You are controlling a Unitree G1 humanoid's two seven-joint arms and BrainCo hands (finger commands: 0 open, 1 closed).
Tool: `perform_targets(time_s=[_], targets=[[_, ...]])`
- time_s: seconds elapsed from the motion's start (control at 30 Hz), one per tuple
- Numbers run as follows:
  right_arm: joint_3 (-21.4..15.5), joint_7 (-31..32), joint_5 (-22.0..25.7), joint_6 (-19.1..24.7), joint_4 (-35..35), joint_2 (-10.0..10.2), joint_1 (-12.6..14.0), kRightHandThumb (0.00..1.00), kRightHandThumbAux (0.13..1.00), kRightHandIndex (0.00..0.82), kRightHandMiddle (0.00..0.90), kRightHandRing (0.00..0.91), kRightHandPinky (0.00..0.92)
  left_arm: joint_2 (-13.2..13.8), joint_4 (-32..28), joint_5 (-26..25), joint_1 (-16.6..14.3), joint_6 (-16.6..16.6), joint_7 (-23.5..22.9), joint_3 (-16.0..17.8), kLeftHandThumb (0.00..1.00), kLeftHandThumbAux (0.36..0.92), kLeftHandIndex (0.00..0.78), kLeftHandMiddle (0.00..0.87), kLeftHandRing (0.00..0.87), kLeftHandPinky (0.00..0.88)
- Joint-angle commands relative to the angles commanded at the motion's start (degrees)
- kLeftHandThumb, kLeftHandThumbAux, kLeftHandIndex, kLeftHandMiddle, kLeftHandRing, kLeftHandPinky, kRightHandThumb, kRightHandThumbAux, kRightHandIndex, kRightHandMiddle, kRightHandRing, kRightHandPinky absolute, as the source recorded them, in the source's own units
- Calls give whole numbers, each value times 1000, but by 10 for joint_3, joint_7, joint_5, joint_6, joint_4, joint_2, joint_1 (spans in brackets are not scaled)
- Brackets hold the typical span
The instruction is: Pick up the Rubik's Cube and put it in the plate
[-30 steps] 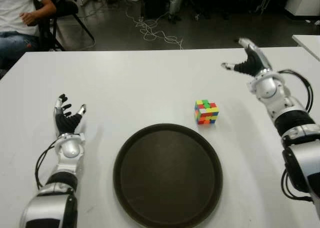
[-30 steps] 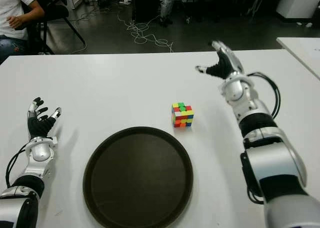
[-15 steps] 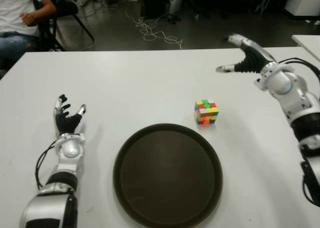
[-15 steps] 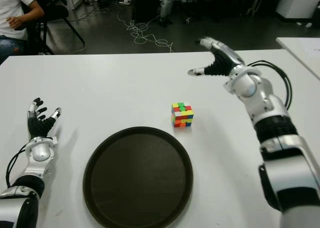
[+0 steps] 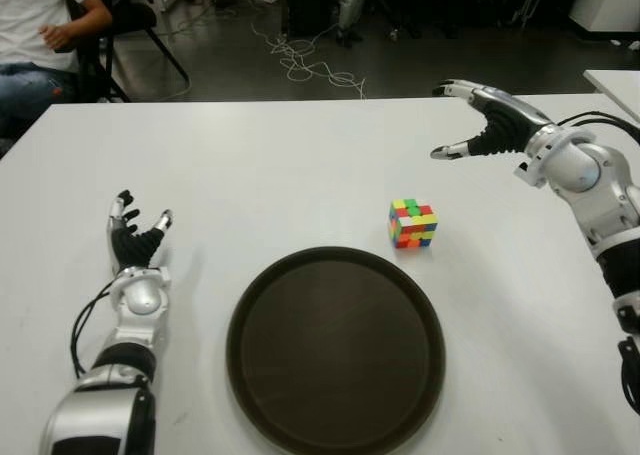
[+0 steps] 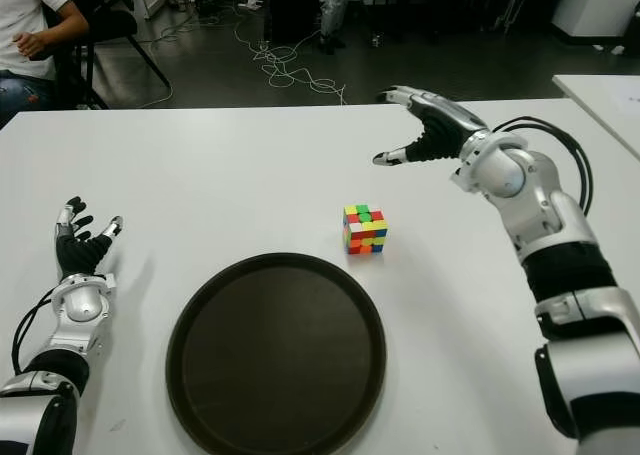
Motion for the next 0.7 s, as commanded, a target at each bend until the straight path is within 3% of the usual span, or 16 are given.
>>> perform_targets(time_s=[0.47,0.7], targets=[[-12,11,2,-13,-60,-12,29,85,622,0,4,1,16,0,0,-3,-1,6,-1,0,276,733,84,135,133,130],[-18,11,5,-13,-66,-9,36,81,628,0,3,2,23,0,1,-5,-2,11,-1,2,295,736,92,155,164,190]])
